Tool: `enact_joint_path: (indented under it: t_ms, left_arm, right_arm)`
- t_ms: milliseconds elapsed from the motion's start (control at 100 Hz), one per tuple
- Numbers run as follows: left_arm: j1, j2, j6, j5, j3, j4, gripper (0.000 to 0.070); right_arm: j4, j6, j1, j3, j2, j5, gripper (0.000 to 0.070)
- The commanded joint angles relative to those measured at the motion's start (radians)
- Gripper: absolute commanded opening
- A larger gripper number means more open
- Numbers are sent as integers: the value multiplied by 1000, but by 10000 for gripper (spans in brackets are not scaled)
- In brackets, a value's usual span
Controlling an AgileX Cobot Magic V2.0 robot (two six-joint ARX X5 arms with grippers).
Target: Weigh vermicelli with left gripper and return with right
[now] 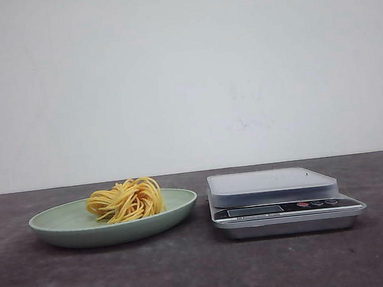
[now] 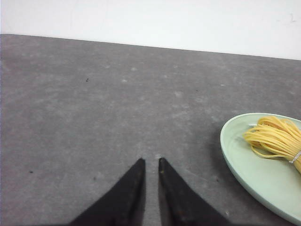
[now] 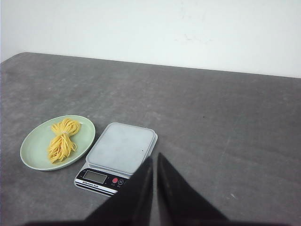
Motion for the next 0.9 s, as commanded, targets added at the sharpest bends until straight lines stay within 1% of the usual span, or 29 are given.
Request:
enact_joint_path:
  t_ms: [0,250,360,480,550,600,720,760,820,890]
  left_arm:
    - [3,-2,16,1,-18,-4,17]
    - [3,-2,16,1,-18,-4,17]
    - [2,-2,16,1,-18,-4,17]
    - [3,-2,16,1,-18,-4,16]
    - [3,-2,16,1,-18,-4,16]
    - [3,-2,16,1,-18,-4,16]
    - [3,-2,16,1,-18,-4,16]
    - [3,-2,16,1,-18,-4,16]
    - [3,-2,16,1,-18,-4,17]
    - [3,-2,16,1,-18,-4,17]
  right_arm:
    - [10,16,9,12,2,0,7]
    - [10,16,9,12,2,0,7]
    - [11,-69,9,13,2,8,7]
    - [33,-76,-8,13,2,14,7]
    - [84,-109,-77,13,-1,25,7]
    - [114,-156,-148,12,-4,26,7]
    - [170,-219,-320,-10,-20,14,7]
    - [202,-233,-374,-34,-30,-13,7]
    - [268,-253,-452,-96,-53,-77,7]
    - [377,-280,-536,-208,-91,-152,7]
